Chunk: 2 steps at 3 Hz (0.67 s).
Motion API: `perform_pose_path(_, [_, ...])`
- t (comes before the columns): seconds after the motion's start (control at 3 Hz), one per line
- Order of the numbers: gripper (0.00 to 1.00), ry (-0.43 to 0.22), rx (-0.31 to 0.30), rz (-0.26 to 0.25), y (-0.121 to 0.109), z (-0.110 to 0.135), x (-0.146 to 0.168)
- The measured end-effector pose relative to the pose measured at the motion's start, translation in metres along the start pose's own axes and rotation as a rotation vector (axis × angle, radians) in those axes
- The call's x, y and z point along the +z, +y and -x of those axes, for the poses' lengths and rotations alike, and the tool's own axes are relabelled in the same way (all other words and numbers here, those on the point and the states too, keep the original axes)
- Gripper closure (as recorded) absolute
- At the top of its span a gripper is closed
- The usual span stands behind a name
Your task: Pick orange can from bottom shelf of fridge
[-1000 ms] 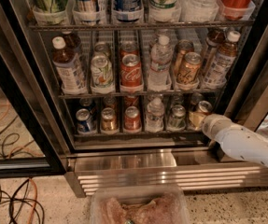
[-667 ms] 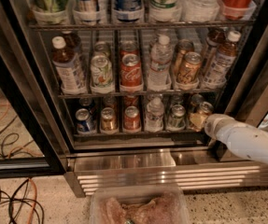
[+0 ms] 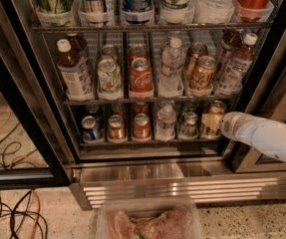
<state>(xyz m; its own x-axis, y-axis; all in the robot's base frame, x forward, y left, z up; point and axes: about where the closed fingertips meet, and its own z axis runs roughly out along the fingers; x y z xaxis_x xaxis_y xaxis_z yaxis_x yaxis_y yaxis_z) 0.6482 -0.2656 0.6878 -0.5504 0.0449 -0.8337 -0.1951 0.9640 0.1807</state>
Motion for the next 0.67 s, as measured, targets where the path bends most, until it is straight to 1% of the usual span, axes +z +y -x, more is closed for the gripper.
perform_pose_path(0.33, [1.0,0.087,0.035,-0.003,-0.001,-0.026,0.001])
perform_pose_path(0.67, [1.0,0.207,0.084,0.015,0.01,-0.056,-0.014])
